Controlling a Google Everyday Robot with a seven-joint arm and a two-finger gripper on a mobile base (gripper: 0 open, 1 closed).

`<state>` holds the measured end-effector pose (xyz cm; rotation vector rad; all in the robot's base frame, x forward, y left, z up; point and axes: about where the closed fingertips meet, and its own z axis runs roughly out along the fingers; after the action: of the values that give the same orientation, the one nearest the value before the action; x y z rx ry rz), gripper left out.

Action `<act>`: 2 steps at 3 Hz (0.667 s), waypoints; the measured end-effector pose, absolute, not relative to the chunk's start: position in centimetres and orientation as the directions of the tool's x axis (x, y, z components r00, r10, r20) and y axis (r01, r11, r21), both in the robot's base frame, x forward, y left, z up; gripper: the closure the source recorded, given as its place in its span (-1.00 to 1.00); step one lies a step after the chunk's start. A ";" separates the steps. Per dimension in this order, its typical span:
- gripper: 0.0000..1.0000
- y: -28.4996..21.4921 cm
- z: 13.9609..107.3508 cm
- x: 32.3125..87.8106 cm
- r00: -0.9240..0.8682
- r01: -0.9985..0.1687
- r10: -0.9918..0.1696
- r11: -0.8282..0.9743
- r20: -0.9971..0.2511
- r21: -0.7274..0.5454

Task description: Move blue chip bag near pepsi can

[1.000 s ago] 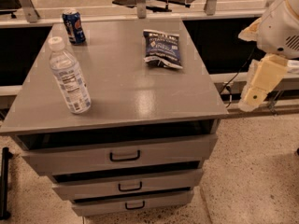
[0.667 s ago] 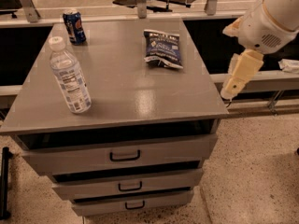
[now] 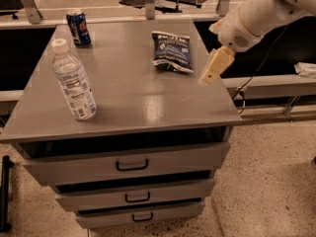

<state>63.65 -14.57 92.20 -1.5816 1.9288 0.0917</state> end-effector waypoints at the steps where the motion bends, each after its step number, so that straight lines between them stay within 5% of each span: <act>1: -1.00 -13.0 90.7 68.8 -0.095 -0.895 -0.809 0.325 -0.580 -0.307; 2: -1.00 -11.7 89.8 73.0 -0.124 -0.890 -0.745 0.376 -0.655 -0.259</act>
Offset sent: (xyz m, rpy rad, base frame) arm 0.1540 0.0388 -0.0274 0.3268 0.0195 -0.0952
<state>73.02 -11.70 89.77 -1.4121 1.9086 0.2515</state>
